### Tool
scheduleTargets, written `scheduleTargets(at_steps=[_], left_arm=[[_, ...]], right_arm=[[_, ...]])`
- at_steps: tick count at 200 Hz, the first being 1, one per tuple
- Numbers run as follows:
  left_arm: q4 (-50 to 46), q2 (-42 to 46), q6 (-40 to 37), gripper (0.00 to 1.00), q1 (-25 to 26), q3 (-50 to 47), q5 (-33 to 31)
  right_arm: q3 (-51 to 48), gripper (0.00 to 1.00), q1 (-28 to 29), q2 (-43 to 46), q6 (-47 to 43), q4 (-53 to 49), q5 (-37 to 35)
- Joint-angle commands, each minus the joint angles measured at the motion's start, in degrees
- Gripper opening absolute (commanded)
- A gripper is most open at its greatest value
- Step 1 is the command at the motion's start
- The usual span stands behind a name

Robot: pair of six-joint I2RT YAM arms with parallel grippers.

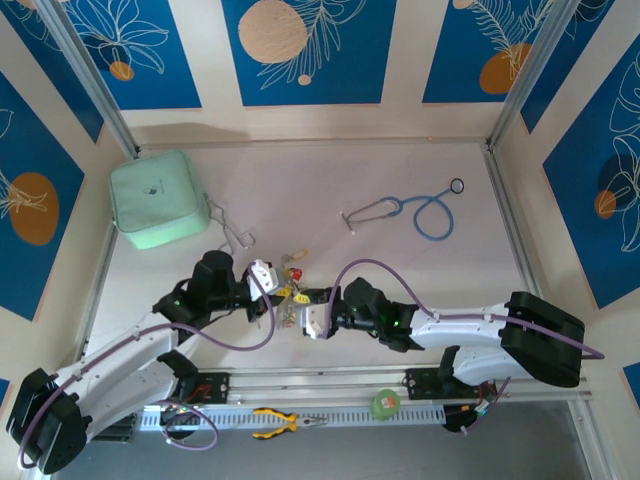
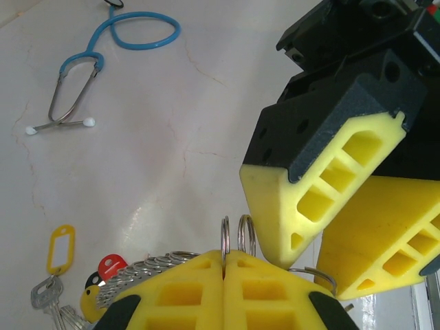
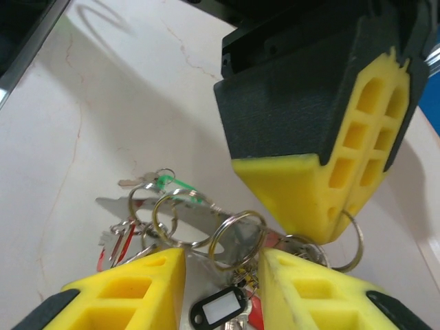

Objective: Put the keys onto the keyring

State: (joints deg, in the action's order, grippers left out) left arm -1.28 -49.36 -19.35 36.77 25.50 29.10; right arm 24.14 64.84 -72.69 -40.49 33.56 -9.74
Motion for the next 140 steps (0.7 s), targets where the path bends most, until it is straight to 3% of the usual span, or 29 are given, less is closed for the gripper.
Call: scheduleTargets(at_steps=[1, 97, 140], left_arm=[[0.7, 0.3, 0.0, 0.00, -0.5, 0.6, 2.1], [0.1, 0.4, -0.3, 0.00, -0.5, 0.8, 2.5], [-0.3, 0.4, -0.4, 0.00, -0.6, 0.9, 2.4]], right_arm=[[1.2, 0.34, 0.5, -1.0, -0.3, 4.6, -2.1], [0.8, 0.20, 0.5, -0.3, -0.6, 4.7, -2.9], [0.8, 0.03, 0.3, 0.1, 0.1, 4.3, -2.6]])
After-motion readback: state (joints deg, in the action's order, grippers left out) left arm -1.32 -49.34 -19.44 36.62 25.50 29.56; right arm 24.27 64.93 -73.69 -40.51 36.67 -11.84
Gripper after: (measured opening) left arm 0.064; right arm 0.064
